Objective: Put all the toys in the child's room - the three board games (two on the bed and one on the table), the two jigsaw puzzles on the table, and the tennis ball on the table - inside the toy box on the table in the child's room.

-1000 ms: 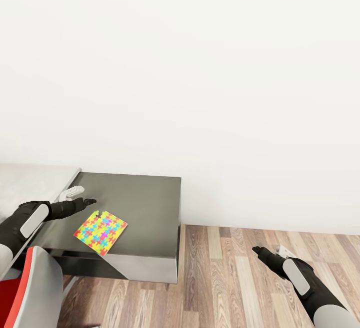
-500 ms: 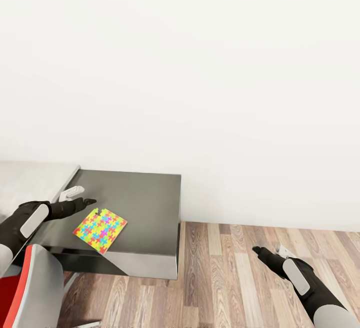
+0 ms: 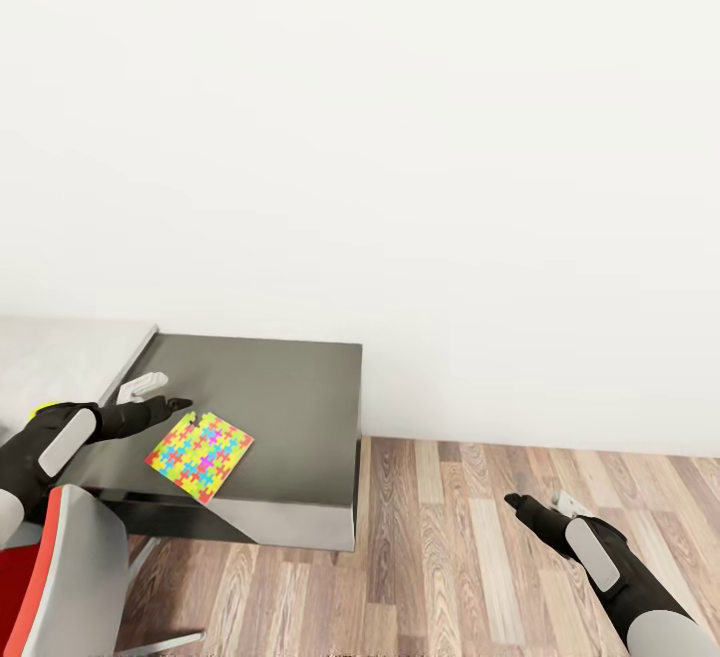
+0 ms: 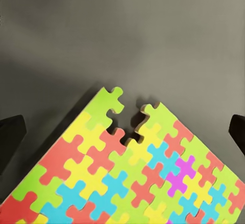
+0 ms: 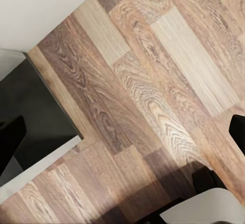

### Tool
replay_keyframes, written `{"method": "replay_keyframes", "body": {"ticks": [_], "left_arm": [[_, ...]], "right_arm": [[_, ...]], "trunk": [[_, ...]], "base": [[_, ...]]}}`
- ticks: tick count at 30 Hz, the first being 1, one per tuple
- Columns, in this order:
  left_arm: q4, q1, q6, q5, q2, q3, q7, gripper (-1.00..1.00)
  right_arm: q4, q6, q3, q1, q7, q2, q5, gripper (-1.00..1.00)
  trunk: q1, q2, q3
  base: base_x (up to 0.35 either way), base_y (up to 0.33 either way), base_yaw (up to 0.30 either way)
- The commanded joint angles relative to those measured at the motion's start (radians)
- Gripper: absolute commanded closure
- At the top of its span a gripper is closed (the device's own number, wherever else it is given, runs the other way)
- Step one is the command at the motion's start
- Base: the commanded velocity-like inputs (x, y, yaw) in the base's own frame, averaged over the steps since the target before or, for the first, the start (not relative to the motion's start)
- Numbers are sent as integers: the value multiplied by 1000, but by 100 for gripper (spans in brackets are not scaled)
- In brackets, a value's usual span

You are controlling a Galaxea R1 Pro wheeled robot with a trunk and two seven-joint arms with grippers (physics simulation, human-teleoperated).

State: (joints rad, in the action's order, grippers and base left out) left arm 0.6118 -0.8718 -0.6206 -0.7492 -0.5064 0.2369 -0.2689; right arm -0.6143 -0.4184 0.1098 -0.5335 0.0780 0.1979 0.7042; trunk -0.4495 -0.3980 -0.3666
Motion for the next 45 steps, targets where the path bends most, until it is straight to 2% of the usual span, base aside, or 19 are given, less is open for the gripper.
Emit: {"method": "replay_keyframes", "body": {"ticks": [1, 7, 13, 45], "left_arm": [[0, -1, -2, -2, -2, 4, -2, -100], [0, -1, -3, -2, -4, 4, -15, -100], [0, -1, -4, -1, -8, 4, -60, -100], [0, -1, 1, -1, -9, 4, -67, -100]], "right_arm": [[-2, -5, 1, 0, 8, 0, 11, -100], [-2, -5, -10, 0, 8, 0, 11, -100], [-2, -4, -47, 0, 10, 1, 11, -100], [-2, -3, -53, 0, 10, 0, 11, -100]], "trunk": [[-1, -2, -3], [-1, -2, -13], [-1, -2, -23], [-1, -2, -75]], "base": [[0, 0, 0], [0, 0, 0], [0, 0, 0], [0, 0, 0]]}}
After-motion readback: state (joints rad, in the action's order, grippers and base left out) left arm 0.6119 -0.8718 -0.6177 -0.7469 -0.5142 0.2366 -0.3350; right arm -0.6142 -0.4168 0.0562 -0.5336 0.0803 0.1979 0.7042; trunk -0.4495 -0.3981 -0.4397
